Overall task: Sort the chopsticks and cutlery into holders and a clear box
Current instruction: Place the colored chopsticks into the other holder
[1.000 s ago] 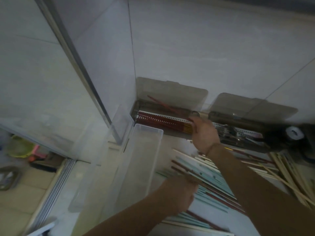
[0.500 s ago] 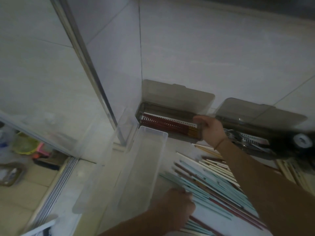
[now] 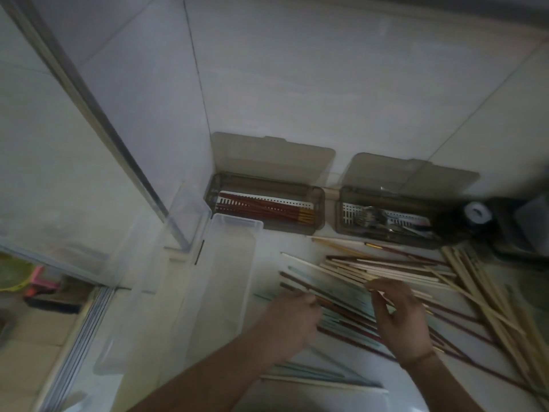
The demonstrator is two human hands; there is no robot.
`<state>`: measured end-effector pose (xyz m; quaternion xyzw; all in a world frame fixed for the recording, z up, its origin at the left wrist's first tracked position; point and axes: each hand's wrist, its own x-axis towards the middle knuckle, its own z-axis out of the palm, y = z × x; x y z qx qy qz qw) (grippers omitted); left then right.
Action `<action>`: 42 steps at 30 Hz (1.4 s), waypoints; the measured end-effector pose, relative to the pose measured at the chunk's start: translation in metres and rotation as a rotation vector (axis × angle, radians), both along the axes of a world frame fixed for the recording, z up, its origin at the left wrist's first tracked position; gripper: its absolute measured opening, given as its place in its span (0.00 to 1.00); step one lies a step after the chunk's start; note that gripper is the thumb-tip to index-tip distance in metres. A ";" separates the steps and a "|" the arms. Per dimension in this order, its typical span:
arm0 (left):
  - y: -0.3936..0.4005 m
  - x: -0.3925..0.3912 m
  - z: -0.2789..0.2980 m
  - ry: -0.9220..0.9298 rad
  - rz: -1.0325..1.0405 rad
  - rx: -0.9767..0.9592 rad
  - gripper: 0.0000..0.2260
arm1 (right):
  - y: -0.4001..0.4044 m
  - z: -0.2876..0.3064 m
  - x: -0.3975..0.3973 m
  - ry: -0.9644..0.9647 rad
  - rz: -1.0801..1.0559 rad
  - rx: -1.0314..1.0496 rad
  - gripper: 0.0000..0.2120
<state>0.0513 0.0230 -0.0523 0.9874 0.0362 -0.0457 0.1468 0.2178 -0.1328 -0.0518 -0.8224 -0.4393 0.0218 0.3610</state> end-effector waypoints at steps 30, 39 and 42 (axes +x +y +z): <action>0.008 0.021 -0.017 -0.151 0.344 -0.158 0.17 | 0.136 0.045 0.033 0.004 -0.067 -0.418 0.07; -0.005 0.007 -0.037 0.000 0.191 -0.074 0.20 | 0.214 0.050 0.047 -0.306 0.084 -0.761 0.12; -0.005 0.001 -0.040 -0.052 0.196 -0.060 0.19 | 0.225 0.043 0.052 -0.171 0.202 -0.756 0.14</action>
